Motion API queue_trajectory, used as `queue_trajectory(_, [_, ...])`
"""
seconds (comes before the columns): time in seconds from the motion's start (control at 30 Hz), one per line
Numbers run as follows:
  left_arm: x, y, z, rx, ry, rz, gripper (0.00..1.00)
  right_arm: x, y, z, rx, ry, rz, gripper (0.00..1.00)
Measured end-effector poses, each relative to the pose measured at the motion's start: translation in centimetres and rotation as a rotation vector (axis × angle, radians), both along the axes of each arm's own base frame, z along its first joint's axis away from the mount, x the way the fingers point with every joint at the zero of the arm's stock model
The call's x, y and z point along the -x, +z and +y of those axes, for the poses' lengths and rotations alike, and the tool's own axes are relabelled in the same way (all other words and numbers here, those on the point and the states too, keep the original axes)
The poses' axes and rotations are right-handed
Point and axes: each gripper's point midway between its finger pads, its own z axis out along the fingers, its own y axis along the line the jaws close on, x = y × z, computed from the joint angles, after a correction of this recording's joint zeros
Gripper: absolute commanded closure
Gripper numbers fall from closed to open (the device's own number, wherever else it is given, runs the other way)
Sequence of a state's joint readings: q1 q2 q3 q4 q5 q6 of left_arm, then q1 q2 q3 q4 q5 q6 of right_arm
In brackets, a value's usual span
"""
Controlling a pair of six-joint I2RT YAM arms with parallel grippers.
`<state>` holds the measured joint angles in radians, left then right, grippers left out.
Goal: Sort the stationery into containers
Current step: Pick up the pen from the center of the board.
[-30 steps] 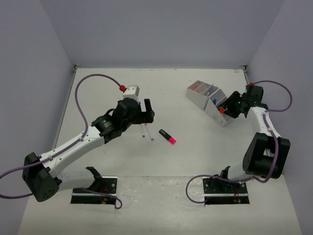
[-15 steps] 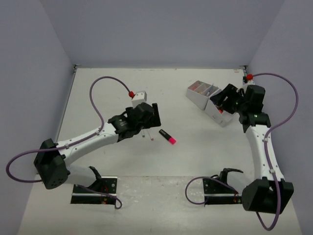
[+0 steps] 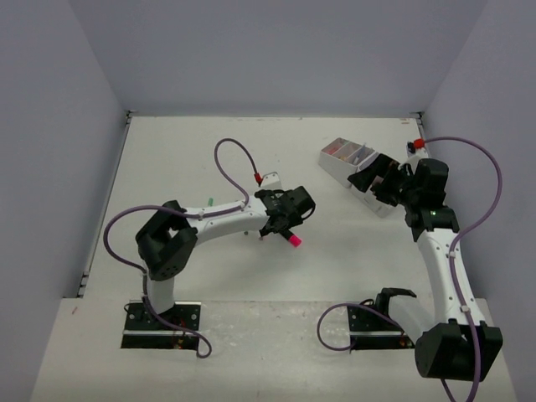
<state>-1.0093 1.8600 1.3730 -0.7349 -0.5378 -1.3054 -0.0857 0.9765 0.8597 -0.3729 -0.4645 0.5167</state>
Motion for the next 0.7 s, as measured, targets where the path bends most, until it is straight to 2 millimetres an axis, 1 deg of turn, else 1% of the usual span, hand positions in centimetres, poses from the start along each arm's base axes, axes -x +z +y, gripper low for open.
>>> queue_trajectory(0.07, [-0.1, -1.0, -0.6, -0.012, 0.018, 0.025, 0.31, 0.0, 0.1, -0.1, 0.002, -0.004, -0.004, 0.01])
queue_trajectory(0.17, [-0.2, -2.6, -1.2, -0.025, 0.034, 0.061, 0.35, 0.1, 0.5, -0.3, 0.010, -0.015, -0.021, 0.01])
queue_trajectory(0.23, [0.2, -3.8, -1.1, -0.039, 0.041, 0.088, 0.40, 0.4, 1.2, -0.3, 0.015, -0.021, -0.046, 0.01])
queue_trajectory(0.3, [0.5, -4.8, -1.0, -0.053, 0.047, 0.114, 0.48, 0.7, 1.9, -0.3, 0.018, -0.022, -0.075, 0.01])
queue_trajectory(0.37, [0.6, -5.4, -0.9, -0.062, 0.049, 0.130, 0.64, 0.9, 2.4, -0.3, 0.019, -0.021, -0.094, 0.01])
queue_trajectory(0.43, [0.6, -5.6, -0.8, -0.059, 0.056, 0.136, 0.86, 0.9, 2.7, -0.2, 0.018, -0.018, -0.104, 0.01])
queue_trajectory(0.47, [0.5, -5.6, -0.9, -0.052, 0.060, 0.138, 0.94, 0.9, 2.7, -0.1, 0.015, -0.014, -0.106, 0.01])
queue_trajectory(0.5, [0.4, -5.6, -1.0, -0.043, 0.064, 0.140, 0.98, 0.9, 2.7, 0.0, 0.011, -0.009, -0.107, 0.01])
queue_trajectory(0.53, [0.2, -5.6, -1.1, -0.033, 0.066, 0.139, 1.00, 0.9, 2.6, 0.1, 0.007, -0.004, -0.110, 0.01])
queue_trajectory(0.63, [-0.4, -5.4, -1.2, -0.008, 0.073, 0.140, 1.00, 1.1, 2.2, 0.5, -0.004, 0.017, -0.115, 0.01])
queue_trajectory(0.7, [-0.7, -5.4, -1.3, 0.010, 0.077, 0.136, 1.00, 1.6, 2.0, 1.6, -0.025, 0.065, -0.130, 0.01])
